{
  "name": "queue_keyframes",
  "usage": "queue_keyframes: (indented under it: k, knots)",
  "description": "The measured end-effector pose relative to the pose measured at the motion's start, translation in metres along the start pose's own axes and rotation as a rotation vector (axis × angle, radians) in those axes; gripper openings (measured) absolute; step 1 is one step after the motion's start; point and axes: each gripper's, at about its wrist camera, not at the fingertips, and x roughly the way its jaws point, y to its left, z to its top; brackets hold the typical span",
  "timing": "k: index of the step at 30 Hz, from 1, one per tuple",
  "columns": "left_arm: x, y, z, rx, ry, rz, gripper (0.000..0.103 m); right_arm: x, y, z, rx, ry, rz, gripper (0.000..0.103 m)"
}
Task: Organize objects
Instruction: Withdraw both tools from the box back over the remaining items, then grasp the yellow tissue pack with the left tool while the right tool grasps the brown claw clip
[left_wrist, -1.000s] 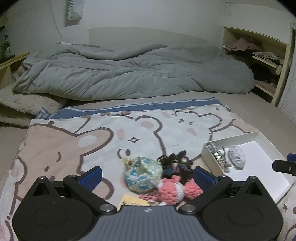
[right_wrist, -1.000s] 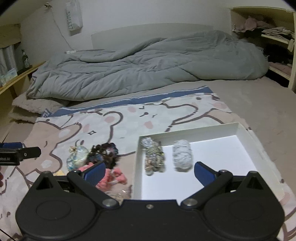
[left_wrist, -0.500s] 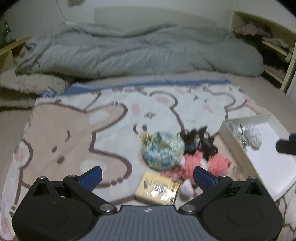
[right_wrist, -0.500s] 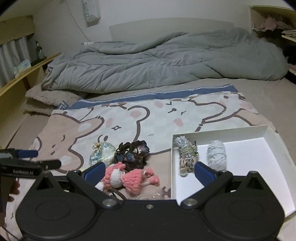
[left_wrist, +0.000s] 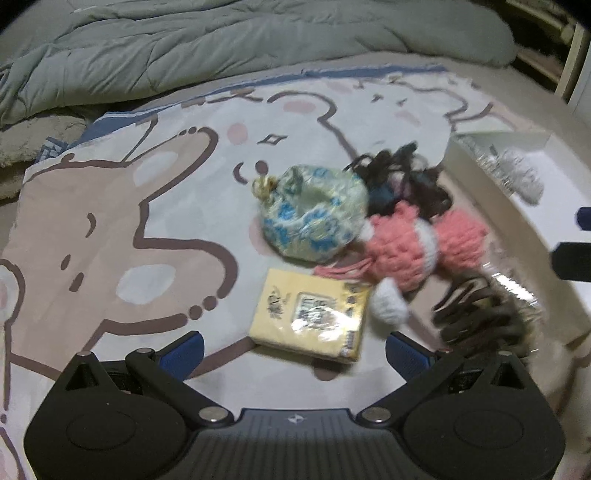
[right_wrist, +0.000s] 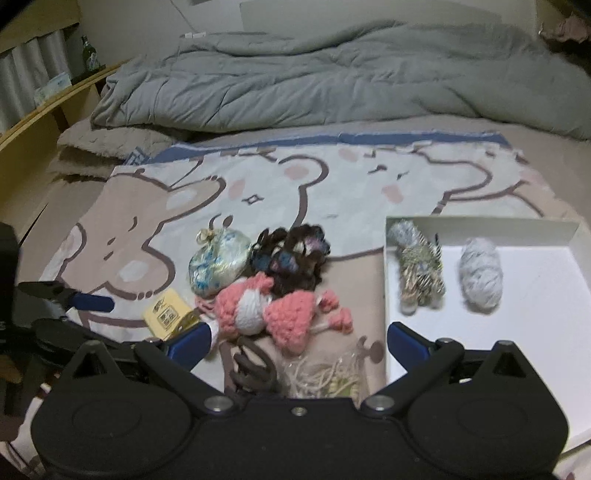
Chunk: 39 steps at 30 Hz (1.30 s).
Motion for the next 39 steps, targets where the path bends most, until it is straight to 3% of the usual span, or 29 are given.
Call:
queue_keyframes:
  k: [2,13,18,21,23,29,32,39]
  knots:
    - [0.005,0.003,-0.001,0.011,0.012,0.027,0.103,0.004,0.003,-0.004,-0.022,0.019,-0.005,0.095]
    - [0.006,0.045,-0.011,-0.073,0.037,0.135,0.103,0.017,0.005,-0.013,-0.112,0.099,-0.126,0.093]
    - [-0.006,0.049,-0.011,-0.111,-0.003,0.033,0.103,0.025,0.001,-0.015,-0.125,0.131,-0.185,0.092]
    - [-0.007,0.035,-0.009,-0.076,-0.018,-0.068,0.103,0.029,-0.001,-0.016,-0.129,0.143,-0.210,0.092]
    - [-0.004,0.023,-0.009,-0.037,-0.015,-0.092,0.103,0.030,-0.002,-0.016,-0.131,0.149,-0.223,0.092]
    - [0.015,0.002,-0.008,0.022,0.013,-0.060,0.103,0.032,-0.005,-0.020,-0.157,0.165,-0.237,0.092]
    - [0.020,0.005,-0.008,0.025,0.022,-0.009,0.103,0.033,-0.002,-0.022,-0.177,0.168,-0.226,0.092]
    - [0.019,0.040,-0.010,-0.101,0.046,0.059,0.103,0.038,0.020,-0.021,-0.221,0.175,-0.145,0.092]
